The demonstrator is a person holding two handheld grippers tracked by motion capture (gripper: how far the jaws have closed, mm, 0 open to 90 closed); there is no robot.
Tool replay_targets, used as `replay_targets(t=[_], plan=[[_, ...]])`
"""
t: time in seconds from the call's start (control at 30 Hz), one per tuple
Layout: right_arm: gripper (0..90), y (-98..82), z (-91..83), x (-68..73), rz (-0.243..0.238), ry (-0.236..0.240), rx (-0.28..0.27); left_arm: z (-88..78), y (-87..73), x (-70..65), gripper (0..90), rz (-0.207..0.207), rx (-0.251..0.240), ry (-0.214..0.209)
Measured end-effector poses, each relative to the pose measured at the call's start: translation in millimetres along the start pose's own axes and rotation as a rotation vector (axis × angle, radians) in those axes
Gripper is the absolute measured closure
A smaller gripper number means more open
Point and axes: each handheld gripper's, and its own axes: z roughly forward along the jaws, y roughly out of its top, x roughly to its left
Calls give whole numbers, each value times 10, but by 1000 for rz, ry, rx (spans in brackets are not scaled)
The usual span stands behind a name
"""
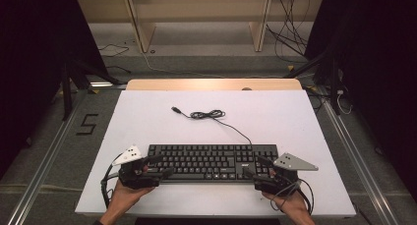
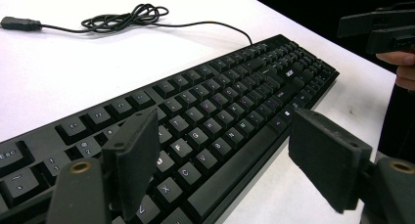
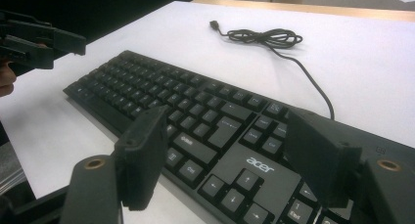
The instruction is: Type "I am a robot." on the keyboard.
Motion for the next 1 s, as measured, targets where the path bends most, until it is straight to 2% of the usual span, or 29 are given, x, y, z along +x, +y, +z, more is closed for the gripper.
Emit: replay_targets(t=[0.47,0.77,1.0], plan=[[335,15,46,23,2,6,2,4,0,2,269,0,3,2],[331,70,199,109,0,43,19,-8,2,31,270,-13,3,18],[325,108,354,190,-22,66,40,-17,3,61,271,-26,5,32]])
